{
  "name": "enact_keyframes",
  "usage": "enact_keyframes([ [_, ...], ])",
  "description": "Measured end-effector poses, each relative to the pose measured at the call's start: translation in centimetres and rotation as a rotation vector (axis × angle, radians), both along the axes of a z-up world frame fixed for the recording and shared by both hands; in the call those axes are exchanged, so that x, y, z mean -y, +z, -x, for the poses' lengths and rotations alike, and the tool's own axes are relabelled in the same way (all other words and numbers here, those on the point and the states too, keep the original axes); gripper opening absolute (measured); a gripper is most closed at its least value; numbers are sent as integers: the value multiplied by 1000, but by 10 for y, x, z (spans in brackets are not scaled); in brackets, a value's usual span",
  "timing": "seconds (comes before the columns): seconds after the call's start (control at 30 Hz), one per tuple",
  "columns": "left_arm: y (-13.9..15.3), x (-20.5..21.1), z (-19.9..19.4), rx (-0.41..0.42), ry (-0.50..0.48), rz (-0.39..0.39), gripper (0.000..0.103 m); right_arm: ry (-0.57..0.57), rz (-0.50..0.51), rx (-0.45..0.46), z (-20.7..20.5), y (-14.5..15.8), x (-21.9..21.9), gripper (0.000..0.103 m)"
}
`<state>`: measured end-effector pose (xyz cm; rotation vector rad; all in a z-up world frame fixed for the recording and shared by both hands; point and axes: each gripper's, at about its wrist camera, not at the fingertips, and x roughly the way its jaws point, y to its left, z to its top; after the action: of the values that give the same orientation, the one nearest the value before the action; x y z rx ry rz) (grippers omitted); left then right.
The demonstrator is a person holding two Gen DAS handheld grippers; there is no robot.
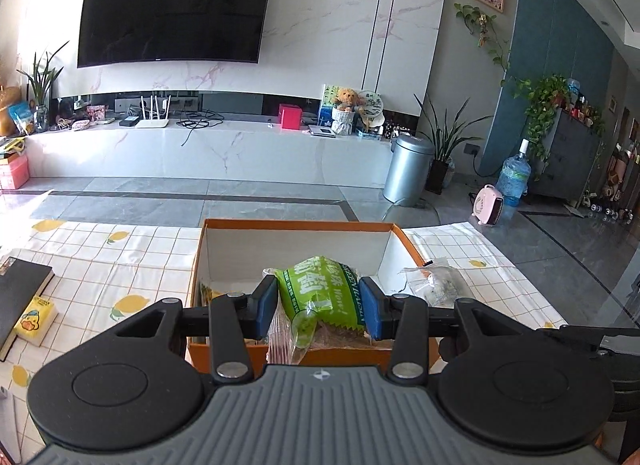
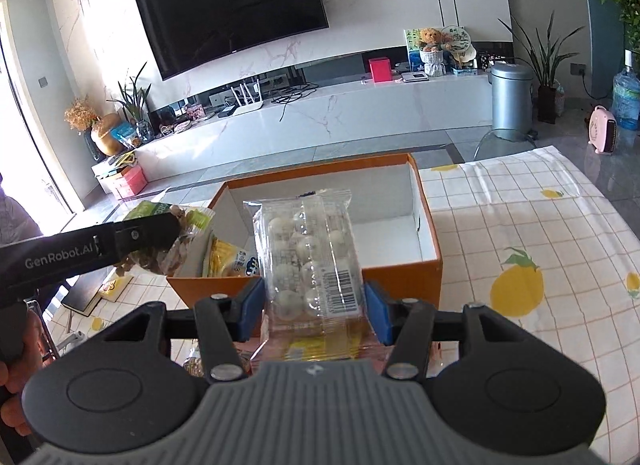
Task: Organize snacks
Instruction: 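Lift both held packets and carry them over the orange box, then lower both packets into the box and open both tools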
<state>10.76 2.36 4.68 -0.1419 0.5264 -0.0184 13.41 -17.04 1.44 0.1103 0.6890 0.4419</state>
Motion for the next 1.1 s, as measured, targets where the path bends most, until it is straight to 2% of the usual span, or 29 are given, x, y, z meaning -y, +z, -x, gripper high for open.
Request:
enact_keyframes([
  [0.33, -11, -4, -46, -59, -12, -26, 49, 53, 104, -39, -60, -1, -34, 52],
  [0.53, -37, -9, -73, -159, -17, -48, 49, 98, 193, -107, -96, -17, -53, 52],
  [0.77, -65, -22, -100, -290, -37, -33, 49, 164, 270, -219, -134, -43, -69, 52],
  [1.1, -79, -30, -124, -411, -52, -36, 49, 248, 400, -321, -164, -61, -94, 53],
])
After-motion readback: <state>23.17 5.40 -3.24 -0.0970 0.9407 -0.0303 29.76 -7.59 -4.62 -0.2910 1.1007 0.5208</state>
